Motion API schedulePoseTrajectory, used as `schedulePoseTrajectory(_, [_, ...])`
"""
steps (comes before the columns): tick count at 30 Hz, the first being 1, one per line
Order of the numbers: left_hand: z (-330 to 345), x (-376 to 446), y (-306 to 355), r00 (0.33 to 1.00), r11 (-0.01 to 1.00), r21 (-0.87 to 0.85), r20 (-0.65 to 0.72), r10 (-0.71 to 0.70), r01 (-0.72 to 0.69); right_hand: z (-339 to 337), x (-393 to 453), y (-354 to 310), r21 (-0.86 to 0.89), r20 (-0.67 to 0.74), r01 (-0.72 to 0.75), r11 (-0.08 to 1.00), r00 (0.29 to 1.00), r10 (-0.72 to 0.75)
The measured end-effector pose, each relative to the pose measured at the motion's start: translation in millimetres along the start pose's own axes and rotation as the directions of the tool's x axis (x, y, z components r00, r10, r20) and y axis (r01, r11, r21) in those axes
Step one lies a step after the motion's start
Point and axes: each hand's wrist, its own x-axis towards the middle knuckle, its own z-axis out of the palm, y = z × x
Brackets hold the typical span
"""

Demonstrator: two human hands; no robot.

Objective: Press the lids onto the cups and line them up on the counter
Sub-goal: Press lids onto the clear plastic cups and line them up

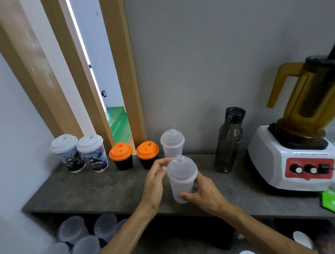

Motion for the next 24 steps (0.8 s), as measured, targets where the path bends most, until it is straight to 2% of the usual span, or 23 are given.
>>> schedulePoseTrajectory(8, [6.7, 9.0, -3.9, 0.996, 0.999, -0.051, -0.087, -0.01, 0.006, 0.6, -2.0, -1.0, 0.002, -0.034, -0.014, 1.0, 0.999, 0.014])
schedulePoseTrajectory(13, [4.7, 29.4, 6.7, 0.977, 0.973, -0.15, -0.093, -0.191, 0.176, -0.1, -4.6, -5.2, -0.019, -0.015, -0.013, 1.0, 1.0, 0.013])
schedulePoseTrajectory(18, [2.4, 29.4, -1.7, 0.947, 0.891, -0.335, 0.011, -0.32, 0.305, 1.0, -5.3, -5.4, -0.039, -0.036, -0.004, 0.999, 0.999, 0.003])
schedulePoseTrajectory(24, [-6.4, 32.5, 8.8, 0.952, 0.945, -0.115, 0.018, -0.306, 0.306, 2.3, -6.1, -11.8, -0.039, -0.038, -0.036, 0.999, 0.999, 0.034])
